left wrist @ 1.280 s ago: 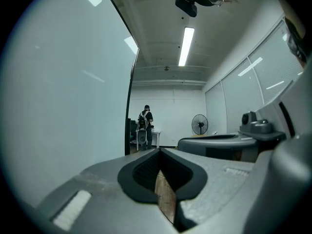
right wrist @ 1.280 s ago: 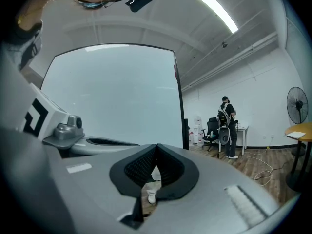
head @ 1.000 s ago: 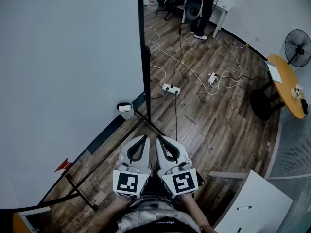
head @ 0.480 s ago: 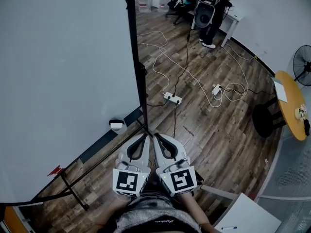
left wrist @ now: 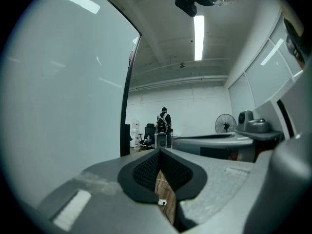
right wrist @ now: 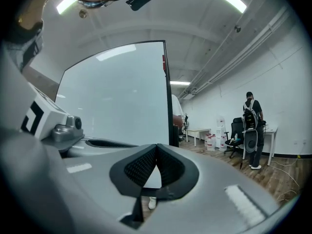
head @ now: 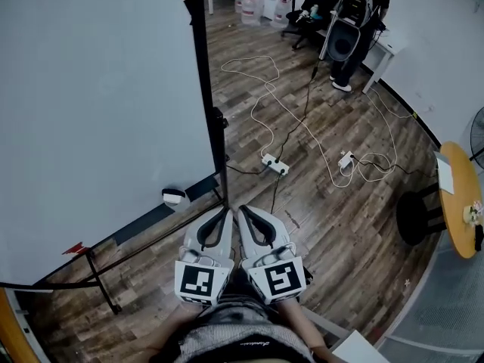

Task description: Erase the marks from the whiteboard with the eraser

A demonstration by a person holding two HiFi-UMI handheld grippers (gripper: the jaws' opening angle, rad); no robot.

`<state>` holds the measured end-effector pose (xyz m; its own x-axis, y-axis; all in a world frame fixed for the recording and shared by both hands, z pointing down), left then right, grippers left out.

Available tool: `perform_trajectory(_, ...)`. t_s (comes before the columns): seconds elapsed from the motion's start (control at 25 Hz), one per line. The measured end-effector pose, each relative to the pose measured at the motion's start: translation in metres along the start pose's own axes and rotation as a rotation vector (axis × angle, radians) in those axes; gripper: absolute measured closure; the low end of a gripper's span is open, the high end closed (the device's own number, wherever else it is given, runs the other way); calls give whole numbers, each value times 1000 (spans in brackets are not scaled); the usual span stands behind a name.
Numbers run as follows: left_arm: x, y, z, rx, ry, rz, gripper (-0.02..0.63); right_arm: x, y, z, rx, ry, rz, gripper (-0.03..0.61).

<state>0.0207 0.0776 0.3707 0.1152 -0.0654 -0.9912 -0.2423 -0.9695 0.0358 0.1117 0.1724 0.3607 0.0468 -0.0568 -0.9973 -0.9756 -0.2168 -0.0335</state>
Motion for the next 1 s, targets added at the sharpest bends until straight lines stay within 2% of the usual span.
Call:
perform_trajectory(0.08,0,-3,0,41,-2,1,614,0,-5,-2,43,3,3,577)
perform_trajectory(0.24,-5,-7,6,149,1,54,614,-6,-7,-8,145,25,7,577)
perform_trajectory(0.44,-15,5,21,257,15,12,614,-15,-2,-26,248,29,9,577)
perform_trajectory(0.56,-15,16,32,346,16,87,614,-15,5,-40,299,29,15,577)
perform_trajectory(0.76,-19,46,48,418,18,32,614,-12,13,-63,325,28,28,577)
perform_trajectory(1.0,-12,82,48,440,5,70,614,-11,25,-100,330,39,30,577)
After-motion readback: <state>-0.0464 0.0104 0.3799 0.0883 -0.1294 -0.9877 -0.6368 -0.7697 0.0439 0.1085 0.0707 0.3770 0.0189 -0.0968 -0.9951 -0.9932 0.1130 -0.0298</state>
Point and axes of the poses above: the fingertips, and each gripper's own axes: z backward along the fingers, y to its left, x out of its top, the point moved 10 cm from there along z, backward along the fingers, and after that the axes turned 1 degree about y, right-handed, at the moved point
